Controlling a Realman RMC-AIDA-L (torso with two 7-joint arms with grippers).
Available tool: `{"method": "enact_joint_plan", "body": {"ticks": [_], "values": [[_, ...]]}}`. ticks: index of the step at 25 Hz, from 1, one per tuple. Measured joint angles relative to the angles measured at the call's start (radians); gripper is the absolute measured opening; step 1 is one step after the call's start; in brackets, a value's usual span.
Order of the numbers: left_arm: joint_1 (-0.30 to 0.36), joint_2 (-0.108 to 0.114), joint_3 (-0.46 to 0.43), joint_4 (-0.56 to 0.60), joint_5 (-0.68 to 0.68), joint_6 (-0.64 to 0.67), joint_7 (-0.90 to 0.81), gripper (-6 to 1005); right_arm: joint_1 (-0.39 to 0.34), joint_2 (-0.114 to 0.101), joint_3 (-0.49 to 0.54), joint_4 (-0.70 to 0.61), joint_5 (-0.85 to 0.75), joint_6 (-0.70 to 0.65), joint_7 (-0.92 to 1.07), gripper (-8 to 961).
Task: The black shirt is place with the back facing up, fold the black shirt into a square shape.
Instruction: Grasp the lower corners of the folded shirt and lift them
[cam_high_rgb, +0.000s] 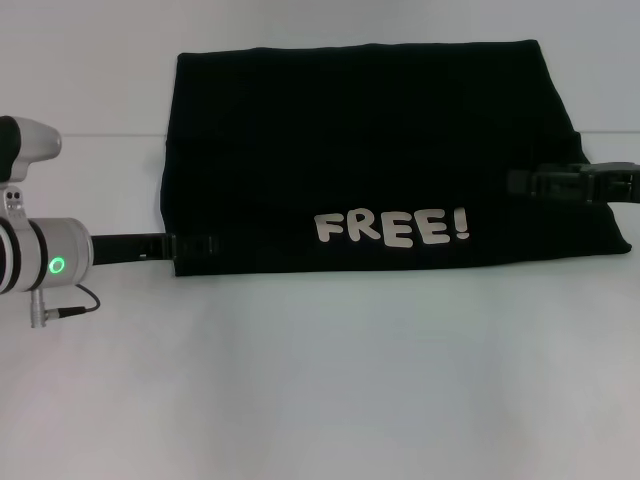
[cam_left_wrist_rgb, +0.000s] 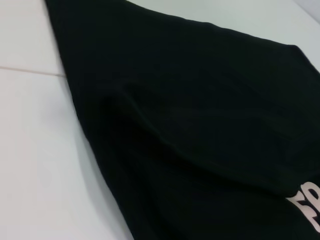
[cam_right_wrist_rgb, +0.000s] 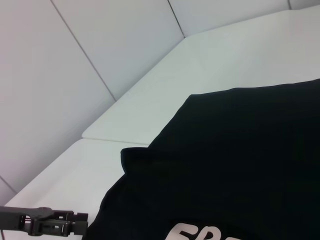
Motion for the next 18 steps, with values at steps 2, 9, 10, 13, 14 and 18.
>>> {"method": "enact_joint_plan", "body": {"ticks": [2, 9, 10, 13, 14, 18], "values": [[0.0, 0.001, 0.006, 0.0, 0.004, 0.005, -0.003, 859, -0.001, 0.0, 0.002, -0.001, 0.0, 0.0, 0.001, 795], [0.0, 0.001, 0.022, -0.001, 0.025, 0.047, -0.004, 860, -0.001, 0.0, 0.005, -0.003, 0.0, 0.012, 0.004, 785], [0.0, 0.001, 0.024, -0.001, 0.025, 0.047, -0.004, 860, -0.001, 0.0, 0.005, -0.003, 0.0, 0.017, 0.003, 785], [0.001, -0.002, 0.027, -0.001, 0.025, 0.047, -0.001, 859, -0.001, 0.0, 0.0, -0.001, 0.0, 0.026, 0.002, 784], [0.001, -0.003, 0.031, -0.001, 0.025, 0.047, -0.001, 859, -0.001, 0.0, 0.0, -0.002, 0.0, 0.026, 0.002, 783], [0.0, -0.005, 0.037, -0.001, 0.025, 0.047, -0.003, 860, 0.0, 0.0, 0.002, -0.002, 0.0, 0.026, 0.001, 781]]}}
